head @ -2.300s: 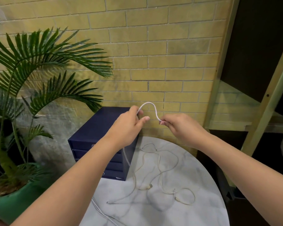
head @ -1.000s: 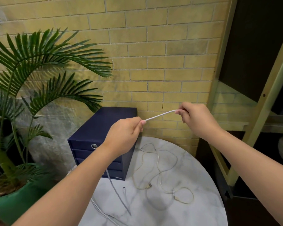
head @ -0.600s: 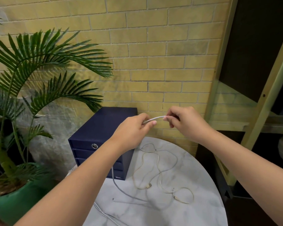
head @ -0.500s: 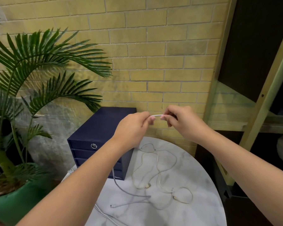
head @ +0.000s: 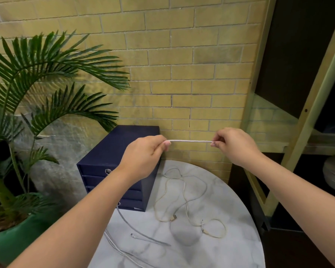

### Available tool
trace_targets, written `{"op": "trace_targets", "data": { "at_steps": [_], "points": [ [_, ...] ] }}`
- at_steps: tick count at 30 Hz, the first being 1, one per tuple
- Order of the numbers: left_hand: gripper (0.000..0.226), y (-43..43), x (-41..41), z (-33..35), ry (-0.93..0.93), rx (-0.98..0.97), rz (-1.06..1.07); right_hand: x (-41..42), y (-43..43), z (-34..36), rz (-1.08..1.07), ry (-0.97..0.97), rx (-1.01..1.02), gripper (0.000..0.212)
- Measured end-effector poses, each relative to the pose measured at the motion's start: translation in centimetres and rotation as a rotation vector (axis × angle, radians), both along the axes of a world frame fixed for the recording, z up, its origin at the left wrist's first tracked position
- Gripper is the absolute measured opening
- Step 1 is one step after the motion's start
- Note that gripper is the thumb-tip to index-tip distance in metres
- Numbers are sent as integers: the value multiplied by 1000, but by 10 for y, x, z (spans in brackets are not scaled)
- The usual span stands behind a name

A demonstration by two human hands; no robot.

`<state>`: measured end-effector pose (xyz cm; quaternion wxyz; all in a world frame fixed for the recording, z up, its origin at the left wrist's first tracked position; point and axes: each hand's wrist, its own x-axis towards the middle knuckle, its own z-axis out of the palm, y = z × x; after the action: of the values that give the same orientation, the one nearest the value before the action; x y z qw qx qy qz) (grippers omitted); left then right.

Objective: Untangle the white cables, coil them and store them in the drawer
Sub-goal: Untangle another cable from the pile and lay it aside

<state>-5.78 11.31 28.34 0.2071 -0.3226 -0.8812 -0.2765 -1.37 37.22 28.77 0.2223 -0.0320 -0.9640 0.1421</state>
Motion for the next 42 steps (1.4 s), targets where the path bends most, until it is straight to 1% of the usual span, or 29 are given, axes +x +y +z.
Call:
{"op": "trace_targets", "data": {
  "at_steps": [2,4,7,10,11,13,17,19,20,22,24,26,29,32,36,38,40,42],
  "points": [
    [30,4,3,-2,-5,-21,-20,-3,1,-2,-43,17,26,15],
    [32,4,4,-4,-44,-12,-29,-5,2,-4,-91,40,34,24],
    [35,-2,0,-8,-204,6,-41,-4,5,-6,-139,25,-18,40],
    [34,-7,-4,-10,-384,-115,-24,0,2,-10,-50,-4,-171,40],
    [32,-6,-4,-10,-425,-133,-27,2,-1,-11,-17,-3,-196,39],
    [27,2,-2,-9,-448,-124,-60,4,-11,-12,55,-5,-203,38],
    [27,32,5,-3,-398,-66,-142,7,-38,-13,221,44,-123,39],
    [27,40,3,-3,-317,-60,-122,6,-43,-13,282,57,-124,35],
    [27,39,1,-4,-254,-65,-91,6,-42,-11,299,36,-156,30],
    [27,34,-4,-6,-126,-92,-34,9,-35,-6,303,-73,-250,17],
    [27,26,-9,-10,-37,-109,-12,13,-25,0,300,-218,-296,16],
    [26,22,-11,-13,12,-104,-7,15,-17,4,306,-305,-234,15],
    [27,23,-9,-15,63,-99,-11,12,-14,3,260,-308,-121,14],
    [28,30,-2,-16,73,-136,-39,7,-12,-5,130,-224,-1,18],
    [29,42,12,-22,54,-162,-91,-2,-15,-11,16,-116,41,20],
    [29,42,11,-23,26,-143,-51,-4,-14,-13,40,-69,21,20],
    [32,38,6,-22,-24,-145,24,-2,-12,-13,111,-36,-26,18],
    [39,37,3,-18,-69,-171,54,2,-16,-11,179,-45,-41,16]
  ]
}}
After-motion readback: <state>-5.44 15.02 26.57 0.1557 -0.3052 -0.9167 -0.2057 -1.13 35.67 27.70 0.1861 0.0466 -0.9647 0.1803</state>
